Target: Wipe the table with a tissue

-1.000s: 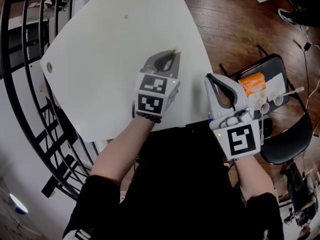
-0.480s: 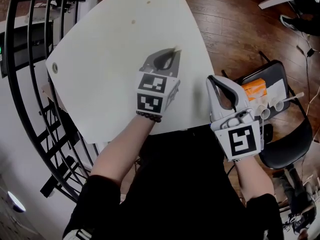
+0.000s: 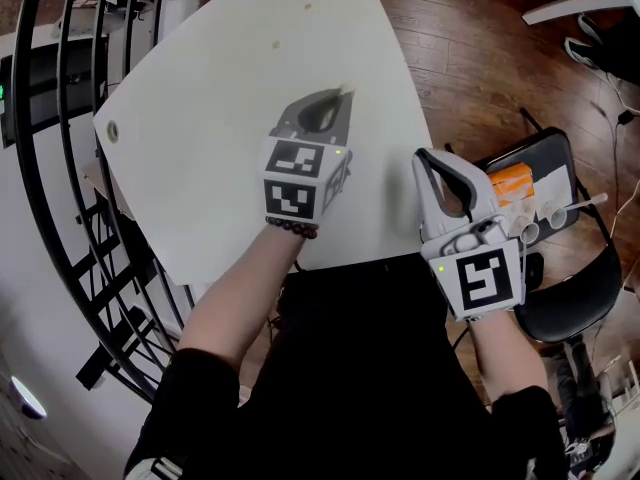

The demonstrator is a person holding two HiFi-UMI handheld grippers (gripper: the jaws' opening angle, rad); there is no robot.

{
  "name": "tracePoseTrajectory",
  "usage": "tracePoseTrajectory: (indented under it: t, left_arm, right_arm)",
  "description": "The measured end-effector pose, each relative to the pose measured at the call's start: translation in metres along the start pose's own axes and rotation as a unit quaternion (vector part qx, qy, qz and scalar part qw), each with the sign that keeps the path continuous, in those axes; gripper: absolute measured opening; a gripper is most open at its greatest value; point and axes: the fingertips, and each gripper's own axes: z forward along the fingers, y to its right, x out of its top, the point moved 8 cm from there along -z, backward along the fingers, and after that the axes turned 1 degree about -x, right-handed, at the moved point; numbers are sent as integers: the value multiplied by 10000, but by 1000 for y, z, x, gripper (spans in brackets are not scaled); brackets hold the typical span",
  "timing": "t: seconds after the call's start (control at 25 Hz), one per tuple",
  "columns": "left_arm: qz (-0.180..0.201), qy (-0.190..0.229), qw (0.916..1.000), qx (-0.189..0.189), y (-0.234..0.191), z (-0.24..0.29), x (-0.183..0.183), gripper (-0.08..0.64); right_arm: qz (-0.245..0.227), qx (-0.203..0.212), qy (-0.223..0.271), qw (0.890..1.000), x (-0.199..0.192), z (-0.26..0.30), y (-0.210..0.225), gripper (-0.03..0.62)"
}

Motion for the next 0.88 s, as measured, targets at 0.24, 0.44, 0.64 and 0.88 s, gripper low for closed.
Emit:
tracePoseTrajectory:
  t: [0.24, 0.44, 0.64, 0.88]
  left_arm:
    - [-166, 102, 9995, 241, -22, -2, 7, 31]
    - [-314, 261, 9976, 553, -51, -7, 18, 31]
    - [-527, 357, 9945, 836, -76, -10, 22, 31]
    - [-771, 419, 9898, 1120, -108, -10, 22, 31]
  right_arm:
    - [-10, 56, -41, 10000, 2, 8, 0, -8]
    - [-35, 136, -78, 9999, 4, 17, -1, -8]
    - [-65, 247, -140, 9996, 4, 26, -1, -8]
    - [-79, 349, -251, 9990, 5, 42, -3, -8]
